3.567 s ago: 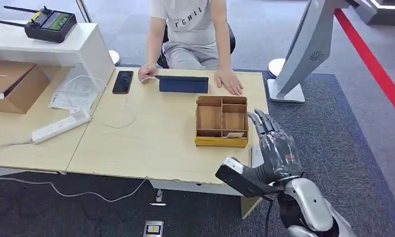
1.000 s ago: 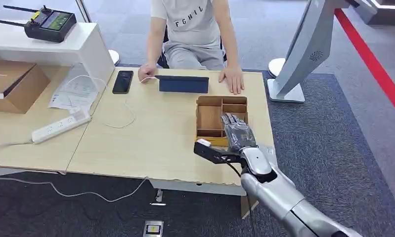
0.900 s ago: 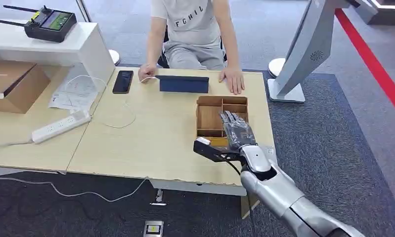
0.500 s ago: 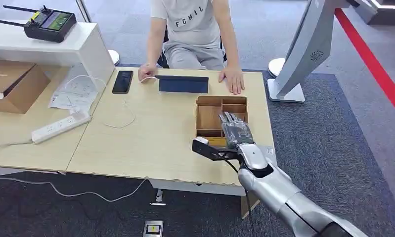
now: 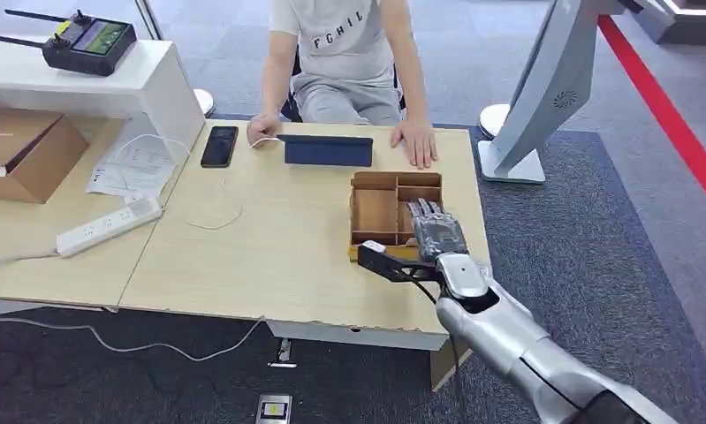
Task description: Pass the card to the sensor for recognition and then transmit it.
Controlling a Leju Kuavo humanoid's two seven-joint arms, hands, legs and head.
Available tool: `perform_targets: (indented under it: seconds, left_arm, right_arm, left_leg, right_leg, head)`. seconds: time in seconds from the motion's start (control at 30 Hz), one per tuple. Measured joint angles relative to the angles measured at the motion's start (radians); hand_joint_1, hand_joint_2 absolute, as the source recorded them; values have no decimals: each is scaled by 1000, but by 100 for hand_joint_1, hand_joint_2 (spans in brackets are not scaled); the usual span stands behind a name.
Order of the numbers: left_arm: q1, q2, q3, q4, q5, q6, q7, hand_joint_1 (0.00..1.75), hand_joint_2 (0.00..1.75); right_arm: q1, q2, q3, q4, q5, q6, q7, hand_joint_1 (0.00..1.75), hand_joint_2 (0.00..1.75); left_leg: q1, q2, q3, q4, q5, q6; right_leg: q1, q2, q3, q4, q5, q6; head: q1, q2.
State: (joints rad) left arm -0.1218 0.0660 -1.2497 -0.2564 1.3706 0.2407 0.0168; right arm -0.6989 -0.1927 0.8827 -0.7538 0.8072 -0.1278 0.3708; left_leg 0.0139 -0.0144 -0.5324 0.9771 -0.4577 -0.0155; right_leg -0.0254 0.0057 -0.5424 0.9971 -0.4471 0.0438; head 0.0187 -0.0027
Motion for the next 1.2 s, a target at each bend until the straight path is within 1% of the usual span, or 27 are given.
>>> perform_targets:
  seconds: [0.17,0.3,0.87,1.2]
  left_arm:
    - [0,3,0,0,3,2,0,0,0]
    - [0,5,0,0,6,5,0,0,0]
    - [-1,6,0,-1,21,12,5,0,0]
    - [0,10,0,-1,24,13,9,0,0]
  right_arm:
    - [-1,-31,13,-20,1,14,15,0,175]
    - [-1,-45,20,-33,-3,15,22,0,175]
    - [0,-49,38,-66,-29,19,14,0,175]
    - [0,-51,56,-80,-45,32,34,0,175]
  left_leg:
    - [0,0,0,0,0,0]
    - [0,0,0,0,0,0]
    - [0,0,0,0,0,0]
    - [0,0,0,0,0,0]
  right_leg:
    - [0,0,0,0,0,0]
    - [0,0,0,0,0,0]
    - [0,0,0,0,0,0]
    - [0,0,0,0,0,0]
  head:
    - [0,0]
    - [0,0]
    - [0,0]
    - [0,0]
